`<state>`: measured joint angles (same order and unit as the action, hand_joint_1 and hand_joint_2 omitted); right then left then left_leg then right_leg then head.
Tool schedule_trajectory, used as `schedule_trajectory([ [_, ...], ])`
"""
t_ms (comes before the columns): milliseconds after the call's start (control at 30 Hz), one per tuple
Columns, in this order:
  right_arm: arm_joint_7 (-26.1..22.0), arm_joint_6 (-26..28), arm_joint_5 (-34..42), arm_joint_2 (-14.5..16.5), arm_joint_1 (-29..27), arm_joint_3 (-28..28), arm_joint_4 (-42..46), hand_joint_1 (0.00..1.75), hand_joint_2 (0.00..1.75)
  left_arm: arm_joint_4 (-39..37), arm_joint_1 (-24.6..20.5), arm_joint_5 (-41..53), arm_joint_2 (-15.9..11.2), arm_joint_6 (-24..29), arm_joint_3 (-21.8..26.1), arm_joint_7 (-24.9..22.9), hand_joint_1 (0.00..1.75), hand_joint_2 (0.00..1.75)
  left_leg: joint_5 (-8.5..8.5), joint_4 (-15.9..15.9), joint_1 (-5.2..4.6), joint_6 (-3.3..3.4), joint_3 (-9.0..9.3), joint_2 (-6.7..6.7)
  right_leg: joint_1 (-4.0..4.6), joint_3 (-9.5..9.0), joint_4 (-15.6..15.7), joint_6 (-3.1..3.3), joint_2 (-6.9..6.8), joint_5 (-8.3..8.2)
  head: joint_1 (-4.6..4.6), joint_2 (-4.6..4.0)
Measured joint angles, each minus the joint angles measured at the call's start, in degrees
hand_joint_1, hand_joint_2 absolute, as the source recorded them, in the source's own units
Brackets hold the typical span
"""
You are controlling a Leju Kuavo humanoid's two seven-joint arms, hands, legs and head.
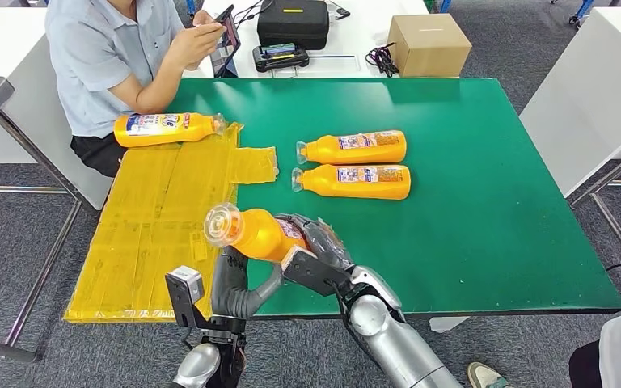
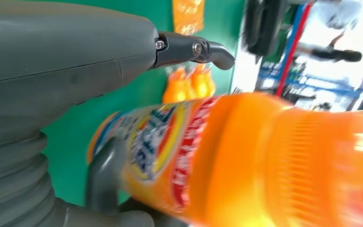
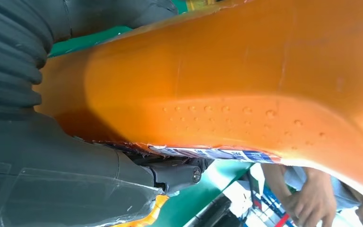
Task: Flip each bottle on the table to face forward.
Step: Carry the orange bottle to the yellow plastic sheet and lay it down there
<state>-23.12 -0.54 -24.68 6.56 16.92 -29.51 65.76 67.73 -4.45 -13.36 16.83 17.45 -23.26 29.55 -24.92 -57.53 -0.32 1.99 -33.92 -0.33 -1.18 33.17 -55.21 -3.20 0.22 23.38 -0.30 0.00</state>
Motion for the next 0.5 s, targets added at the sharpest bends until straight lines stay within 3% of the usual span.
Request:
schedule_trajectory([
  [200, 0.54, 2.82, -1.74, -0.09, 0.05, -0.24, -1.44, 1.75, 1.75, 1.42, 0.18, 1.80, 0.00, 3.99, -0.01, 1.34, 0.00, 1.75, 0.00, 0.00, 0.00, 0.00, 0.00, -0.01, 0.00, 0.00, 0.00, 0.00, -0.01, 0.00, 0.01, 0.00],
  [500, 0.75, 3.27, -2.07, -0.14, 0.10, -0.69, -2.53, 1.75, 1.75, 1.49, 0.26, -2.13, -0.43, -2.11, -1.82, -3.00, 0.00, 1.75, 0.00, 0.00, 0.00, 0.00, -0.02, -0.02, 0.00, 0.01, 0.00, 0.00, -0.01, 0.00, 0.00, 0.00],
])
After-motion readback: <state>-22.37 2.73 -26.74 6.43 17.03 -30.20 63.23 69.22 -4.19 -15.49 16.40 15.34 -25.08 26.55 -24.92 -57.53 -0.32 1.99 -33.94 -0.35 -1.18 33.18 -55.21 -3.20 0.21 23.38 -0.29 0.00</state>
